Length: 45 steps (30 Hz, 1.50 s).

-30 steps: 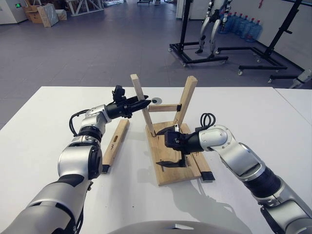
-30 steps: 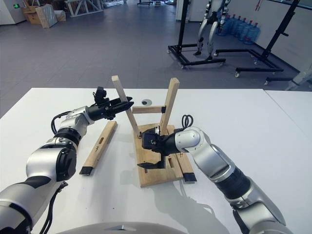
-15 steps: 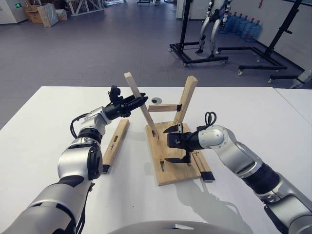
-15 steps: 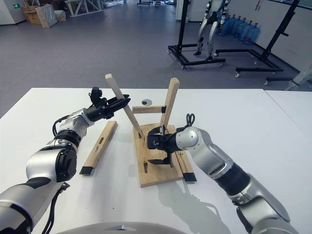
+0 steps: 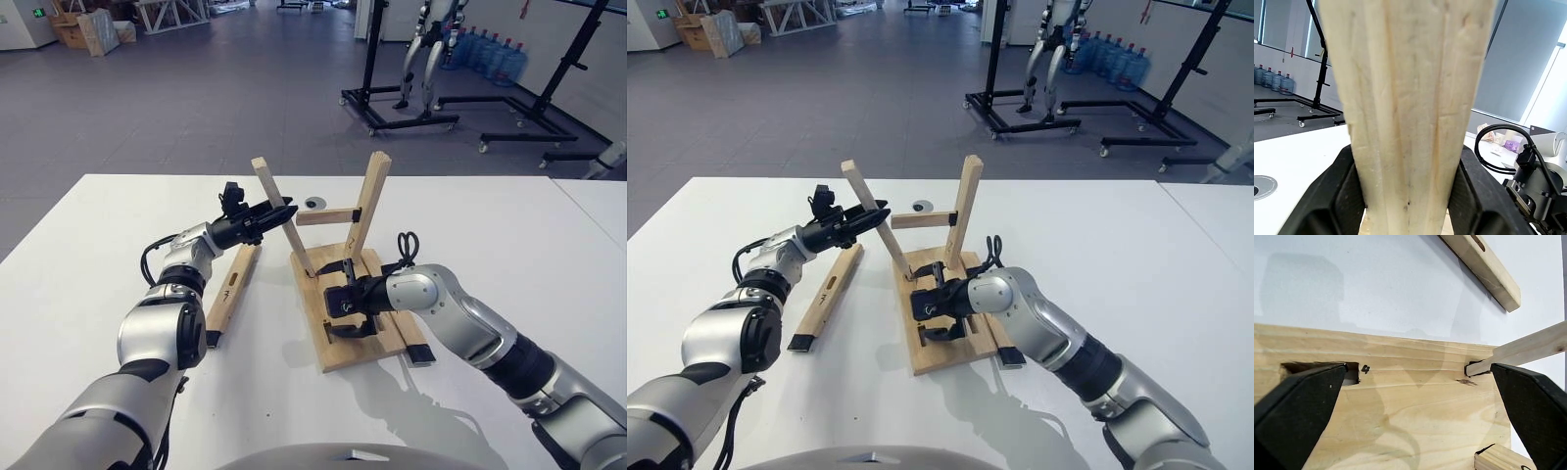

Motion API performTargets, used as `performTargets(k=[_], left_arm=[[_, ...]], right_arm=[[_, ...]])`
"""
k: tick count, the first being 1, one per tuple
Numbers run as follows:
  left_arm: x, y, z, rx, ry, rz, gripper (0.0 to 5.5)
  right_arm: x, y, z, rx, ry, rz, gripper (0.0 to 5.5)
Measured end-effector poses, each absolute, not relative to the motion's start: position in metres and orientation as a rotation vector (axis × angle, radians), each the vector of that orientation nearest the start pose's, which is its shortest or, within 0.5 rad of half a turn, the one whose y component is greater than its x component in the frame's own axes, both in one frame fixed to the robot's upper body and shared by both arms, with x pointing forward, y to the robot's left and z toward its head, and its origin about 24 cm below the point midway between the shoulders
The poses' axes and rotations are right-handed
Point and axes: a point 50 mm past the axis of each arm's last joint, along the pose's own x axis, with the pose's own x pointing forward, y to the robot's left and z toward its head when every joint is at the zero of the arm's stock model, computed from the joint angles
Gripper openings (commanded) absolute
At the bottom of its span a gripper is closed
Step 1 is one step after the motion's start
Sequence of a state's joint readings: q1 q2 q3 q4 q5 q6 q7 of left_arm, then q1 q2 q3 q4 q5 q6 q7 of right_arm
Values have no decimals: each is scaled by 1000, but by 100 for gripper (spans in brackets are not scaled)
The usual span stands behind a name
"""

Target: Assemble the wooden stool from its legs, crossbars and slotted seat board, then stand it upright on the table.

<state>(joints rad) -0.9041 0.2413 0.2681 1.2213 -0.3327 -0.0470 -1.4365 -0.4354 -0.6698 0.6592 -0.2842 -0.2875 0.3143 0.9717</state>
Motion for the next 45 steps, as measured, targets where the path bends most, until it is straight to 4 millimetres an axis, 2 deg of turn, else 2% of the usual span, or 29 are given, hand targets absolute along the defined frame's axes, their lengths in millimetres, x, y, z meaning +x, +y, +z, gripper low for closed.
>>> performTargets(k=[10, 15, 21, 45], left_arm=[[359, 154, 99, -380, -56, -1232, 202], [356, 149, 94, -395, -60, -1245, 202], [355, 146, 95, -413, -70, -1259, 202], [354, 146, 95, -383, -64, -1281, 202]], right_arm=[[240, -111, 94, -1221, 244, 1371, 540], [242, -109, 94, -1183, 272, 1360, 540], [244, -104, 96, -1022, 332, 1355, 540], [246, -104, 97, -1000, 353, 1361, 540]])
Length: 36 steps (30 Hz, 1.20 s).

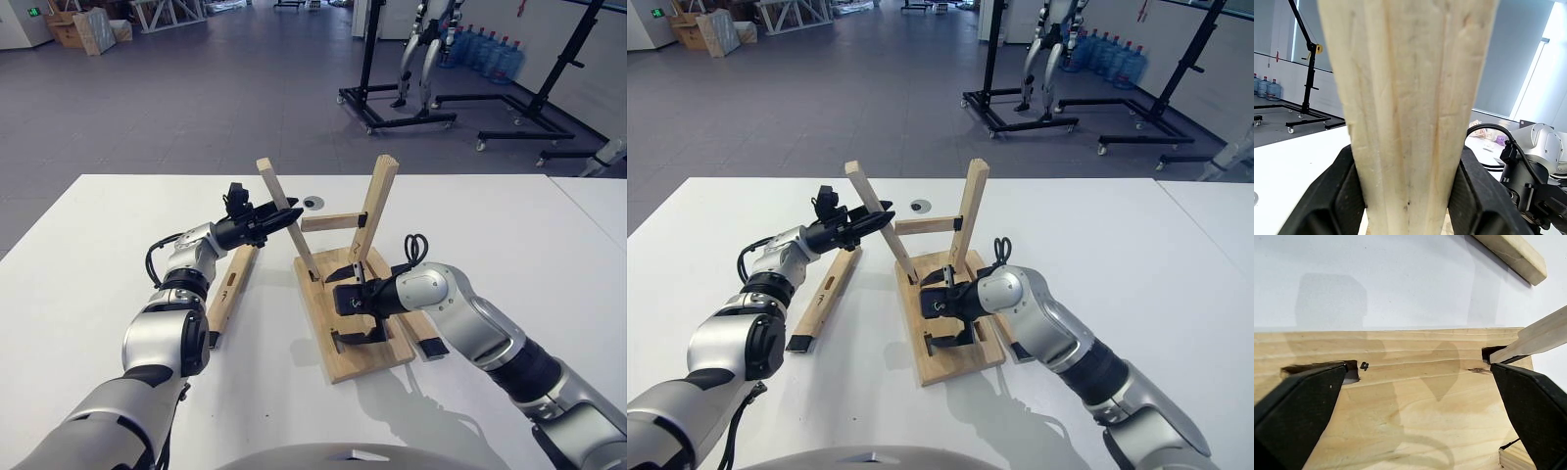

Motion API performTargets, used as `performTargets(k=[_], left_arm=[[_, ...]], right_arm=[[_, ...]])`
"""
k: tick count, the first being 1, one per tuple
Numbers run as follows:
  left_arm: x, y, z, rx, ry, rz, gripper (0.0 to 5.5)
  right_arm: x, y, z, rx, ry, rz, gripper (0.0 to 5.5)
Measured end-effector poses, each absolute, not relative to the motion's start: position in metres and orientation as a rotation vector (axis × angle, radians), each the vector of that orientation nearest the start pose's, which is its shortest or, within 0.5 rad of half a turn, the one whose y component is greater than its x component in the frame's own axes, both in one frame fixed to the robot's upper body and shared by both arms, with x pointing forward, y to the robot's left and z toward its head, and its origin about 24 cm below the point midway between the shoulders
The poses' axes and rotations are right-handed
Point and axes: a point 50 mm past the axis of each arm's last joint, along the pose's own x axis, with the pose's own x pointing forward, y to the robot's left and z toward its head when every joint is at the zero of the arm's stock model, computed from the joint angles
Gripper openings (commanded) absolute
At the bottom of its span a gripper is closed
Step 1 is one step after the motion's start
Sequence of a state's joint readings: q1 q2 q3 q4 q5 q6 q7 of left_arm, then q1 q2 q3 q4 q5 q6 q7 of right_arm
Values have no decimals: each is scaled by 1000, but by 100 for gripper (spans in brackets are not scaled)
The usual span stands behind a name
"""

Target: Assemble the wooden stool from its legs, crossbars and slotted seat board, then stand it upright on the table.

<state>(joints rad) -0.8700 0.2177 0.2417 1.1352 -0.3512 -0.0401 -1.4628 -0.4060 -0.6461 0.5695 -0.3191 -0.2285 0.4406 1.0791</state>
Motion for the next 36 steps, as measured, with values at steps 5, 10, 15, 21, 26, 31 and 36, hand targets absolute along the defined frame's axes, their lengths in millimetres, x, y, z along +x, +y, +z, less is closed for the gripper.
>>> performTargets(k=[5, 10, 15, 21, 26, 31, 36], left_arm=[[353, 149, 96, -373, -68, -1284, 202], [352, 149, 95, -370, -71, -1286, 202], [351, 150, 95, -368, -79, -1287, 202], [350, 150, 96, -350, -82, -1297, 202], [348, 150, 94, -354, -80, -1292, 202], [347, 148, 92, -339, -75, -1287, 202], [347, 147, 90, -327, -73, -1291, 202]], right_arm=[[248, -105, 97, -1018, 344, 1361, 540], [248, -105, 97, -1026, 335, 1368, 540], [249, -105, 97, -1026, 333, 1369, 540], [249, -105, 97, -1025, 332, 1365, 540], [250, -105, 97, -1025, 332, 1365, 540], [249, -105, 97, -1025, 332, 1365, 540], [249, -105, 97, -1026, 332, 1365, 540]])
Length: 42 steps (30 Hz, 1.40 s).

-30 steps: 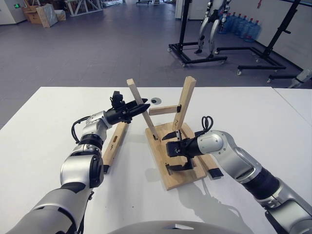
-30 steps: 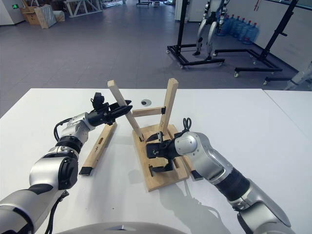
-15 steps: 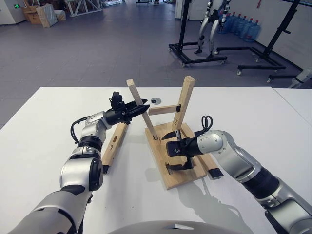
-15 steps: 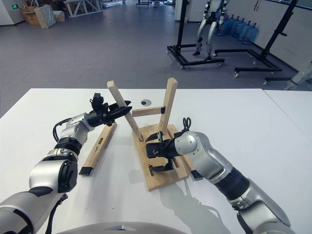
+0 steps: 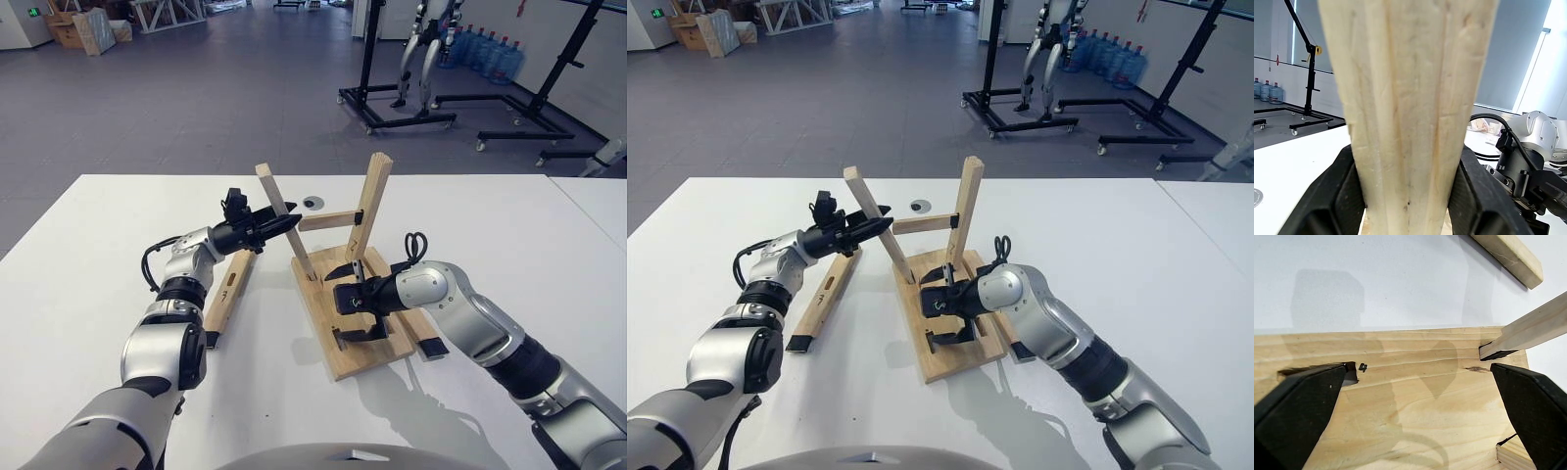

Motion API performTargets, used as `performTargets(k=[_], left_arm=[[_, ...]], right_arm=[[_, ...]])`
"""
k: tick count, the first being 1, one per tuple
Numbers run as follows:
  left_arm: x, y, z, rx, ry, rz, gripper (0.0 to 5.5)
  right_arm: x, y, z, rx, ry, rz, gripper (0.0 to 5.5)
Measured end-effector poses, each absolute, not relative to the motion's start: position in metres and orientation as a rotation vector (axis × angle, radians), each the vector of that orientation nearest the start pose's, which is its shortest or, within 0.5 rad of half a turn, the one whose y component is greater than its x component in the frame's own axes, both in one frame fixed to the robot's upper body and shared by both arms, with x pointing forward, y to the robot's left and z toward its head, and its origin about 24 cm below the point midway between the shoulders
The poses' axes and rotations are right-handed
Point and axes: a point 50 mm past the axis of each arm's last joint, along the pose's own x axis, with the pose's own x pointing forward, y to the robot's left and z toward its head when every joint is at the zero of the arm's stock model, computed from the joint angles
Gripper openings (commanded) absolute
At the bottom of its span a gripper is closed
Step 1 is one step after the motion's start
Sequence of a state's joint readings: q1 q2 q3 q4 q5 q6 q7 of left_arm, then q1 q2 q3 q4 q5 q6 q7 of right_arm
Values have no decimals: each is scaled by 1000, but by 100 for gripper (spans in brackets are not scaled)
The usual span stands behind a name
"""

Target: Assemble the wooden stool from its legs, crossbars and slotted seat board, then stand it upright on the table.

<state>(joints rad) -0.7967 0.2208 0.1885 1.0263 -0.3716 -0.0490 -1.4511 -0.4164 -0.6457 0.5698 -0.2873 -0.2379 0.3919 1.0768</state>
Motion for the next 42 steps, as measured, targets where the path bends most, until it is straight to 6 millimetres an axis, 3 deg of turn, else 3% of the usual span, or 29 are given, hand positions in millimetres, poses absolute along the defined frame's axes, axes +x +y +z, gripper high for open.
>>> performTargets(k=[10, 21, 36, 38, 42], left_arm=[[343, 132, 96, -156, -90, -1396, 202], [350, 132, 97, -267, -7, -1322, 202], [350, 126, 101, -228, 32, -1345, 202], [350, 126, 101, -229, 34, -1345, 202], [349, 124, 99, -244, 36, -1353, 202]], right_arm=[[249, -104, 96, -1021, 331, 1365, 540], [249, -104, 96, -1027, 329, 1365, 540], [251, -106, 97, -1001, 348, 1351, 540], [255, -108, 103, -977, 344, 1330, 540], [272, -107, 139, -947, 239, 1253, 540]])
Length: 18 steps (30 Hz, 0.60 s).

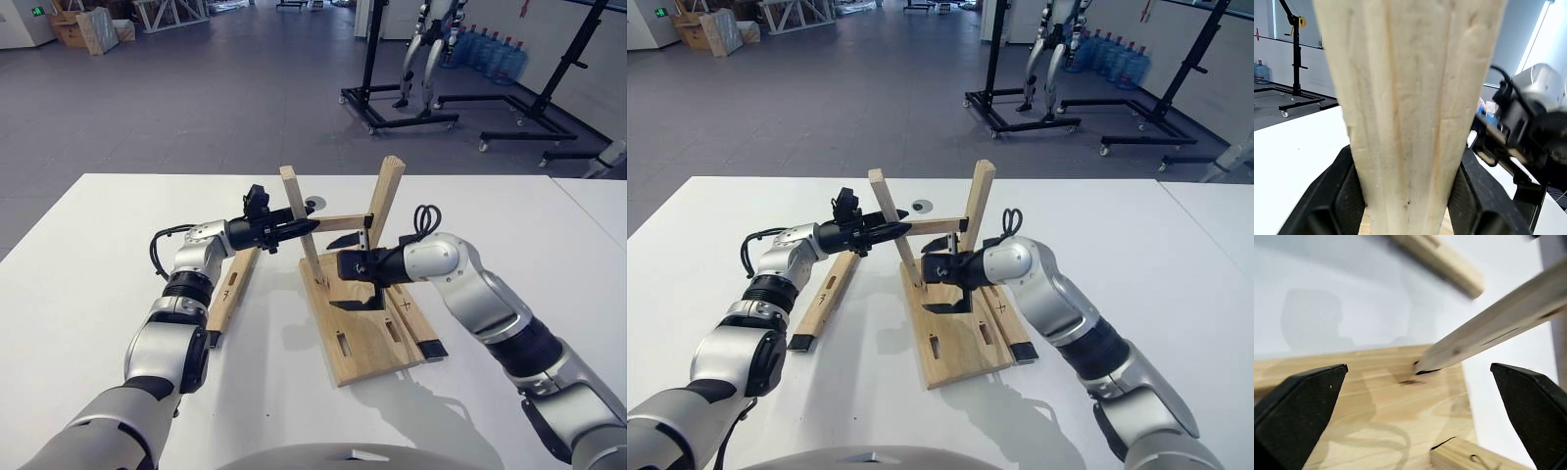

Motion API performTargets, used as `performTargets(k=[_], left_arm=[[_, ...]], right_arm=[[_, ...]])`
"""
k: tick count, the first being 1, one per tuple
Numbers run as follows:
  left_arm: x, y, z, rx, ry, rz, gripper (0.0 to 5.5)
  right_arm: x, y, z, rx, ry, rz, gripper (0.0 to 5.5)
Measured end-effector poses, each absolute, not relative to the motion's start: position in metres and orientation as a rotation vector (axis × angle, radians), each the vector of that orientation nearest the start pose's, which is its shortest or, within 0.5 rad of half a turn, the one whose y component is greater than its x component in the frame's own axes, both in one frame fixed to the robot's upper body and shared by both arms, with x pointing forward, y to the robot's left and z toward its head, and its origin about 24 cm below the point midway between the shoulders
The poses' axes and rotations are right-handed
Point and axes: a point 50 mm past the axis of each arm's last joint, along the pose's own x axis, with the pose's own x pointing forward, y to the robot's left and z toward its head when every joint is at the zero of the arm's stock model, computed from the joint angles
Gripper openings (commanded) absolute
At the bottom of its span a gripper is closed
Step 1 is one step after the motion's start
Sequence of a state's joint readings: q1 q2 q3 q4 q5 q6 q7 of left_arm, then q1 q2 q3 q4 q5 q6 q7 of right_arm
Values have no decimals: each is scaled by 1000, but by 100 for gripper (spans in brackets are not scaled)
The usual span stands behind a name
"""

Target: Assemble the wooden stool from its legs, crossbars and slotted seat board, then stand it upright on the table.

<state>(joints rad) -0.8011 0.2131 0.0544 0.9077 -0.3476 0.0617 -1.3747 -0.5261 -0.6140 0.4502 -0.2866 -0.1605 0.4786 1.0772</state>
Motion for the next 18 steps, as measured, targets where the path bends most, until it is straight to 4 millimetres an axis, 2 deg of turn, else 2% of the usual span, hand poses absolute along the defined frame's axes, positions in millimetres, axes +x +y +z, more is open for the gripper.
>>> performTargets(k=[1, 5, 7, 10, 14, 18], left_arm=[[349, 124, 99, -244, 36, -1353, 202], [349, 124, 99, -244, 36, -1354, 202], [349, 124, 99, -241, 34, -1355, 202], [348, 123, 100, -232, 31, -1362, 202], [347, 121, 101, -217, 30, -1373, 202], [347, 120, 100, -208, 40, -1379, 202]], right_arm=[[273, -107, 142, -935, 233, 1251, 540], [289, -106, 207, -816, 37, 1164, 540], [294, -105, 225, -780, -39, 1106, 540], [306, -99, 261, -754, -222, 928, 540], [320, -99, 271, -779, -315, 714, 540], [329, -96, 254, -940, -301, 631, 540]])
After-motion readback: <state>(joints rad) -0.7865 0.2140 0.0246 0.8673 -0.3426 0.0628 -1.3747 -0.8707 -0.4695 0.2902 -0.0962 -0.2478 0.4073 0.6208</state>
